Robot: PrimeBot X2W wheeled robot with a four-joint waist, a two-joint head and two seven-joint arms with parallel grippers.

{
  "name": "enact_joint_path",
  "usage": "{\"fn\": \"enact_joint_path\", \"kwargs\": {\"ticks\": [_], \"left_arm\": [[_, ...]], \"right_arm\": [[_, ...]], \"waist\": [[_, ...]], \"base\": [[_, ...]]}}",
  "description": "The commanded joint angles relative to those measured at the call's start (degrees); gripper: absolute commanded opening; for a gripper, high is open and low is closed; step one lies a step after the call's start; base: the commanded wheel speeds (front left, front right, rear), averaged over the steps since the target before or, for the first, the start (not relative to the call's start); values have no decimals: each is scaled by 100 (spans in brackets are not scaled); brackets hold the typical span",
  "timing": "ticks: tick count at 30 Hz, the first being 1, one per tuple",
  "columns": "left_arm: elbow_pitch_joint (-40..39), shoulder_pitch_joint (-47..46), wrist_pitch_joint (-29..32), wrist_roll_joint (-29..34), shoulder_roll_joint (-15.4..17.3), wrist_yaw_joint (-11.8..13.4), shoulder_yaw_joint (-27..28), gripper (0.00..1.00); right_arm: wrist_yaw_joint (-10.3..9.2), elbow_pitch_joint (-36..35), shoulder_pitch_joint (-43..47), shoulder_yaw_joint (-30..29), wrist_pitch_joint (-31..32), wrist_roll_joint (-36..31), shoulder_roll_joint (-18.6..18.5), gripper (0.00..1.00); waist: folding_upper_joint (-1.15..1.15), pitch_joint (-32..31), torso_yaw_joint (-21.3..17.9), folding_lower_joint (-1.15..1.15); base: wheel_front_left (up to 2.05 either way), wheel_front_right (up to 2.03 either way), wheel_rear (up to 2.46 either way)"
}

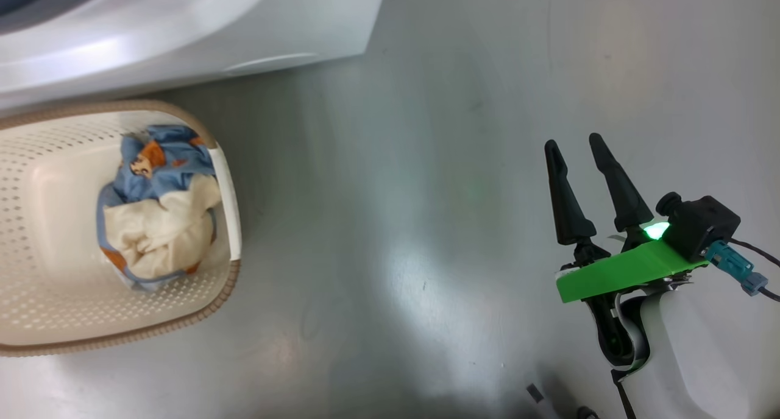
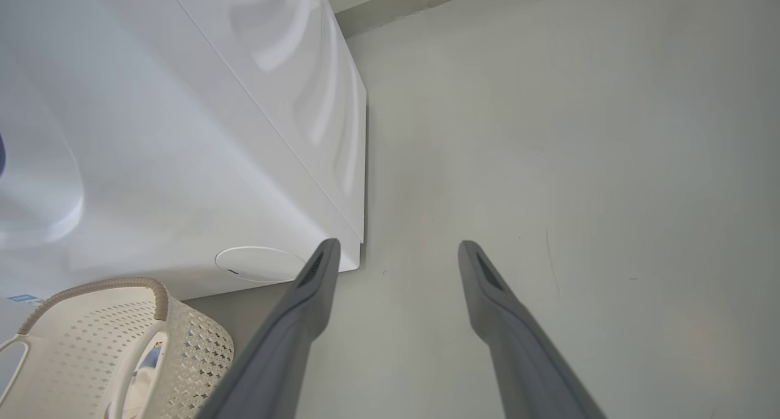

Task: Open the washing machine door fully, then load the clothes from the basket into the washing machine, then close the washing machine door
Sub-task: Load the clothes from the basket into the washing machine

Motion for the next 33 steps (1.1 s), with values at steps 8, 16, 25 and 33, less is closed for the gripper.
{"fn": "enact_joint_path", "kwargs": {"ticks": [8,16,25,33], "left_arm": [[98,587,-115,-215,69,-46,50,100],[-192,1277,-125,-382,-191,-86,138,100],[-898,2363,-126,-449,-489,-122,267,100],[-1699,3347,-127,-386,-688,-132,364,100]], "right_arm": [[57,2,194,102,-27,-42,31,100],[57,61,316,62,-27,-46,-15,100],[57,89,548,-15,-27,-20,-36,100],[57,64,813,-51,-27,-35,-54,100]], "waist": [[0,-567,239,0],[0,-1013,371,0],[0,-1616,465,0],[0,-2116,509,0]], "base": [[0,0,0],[0,0,0],[0,0,0],[0,0,0]]}}
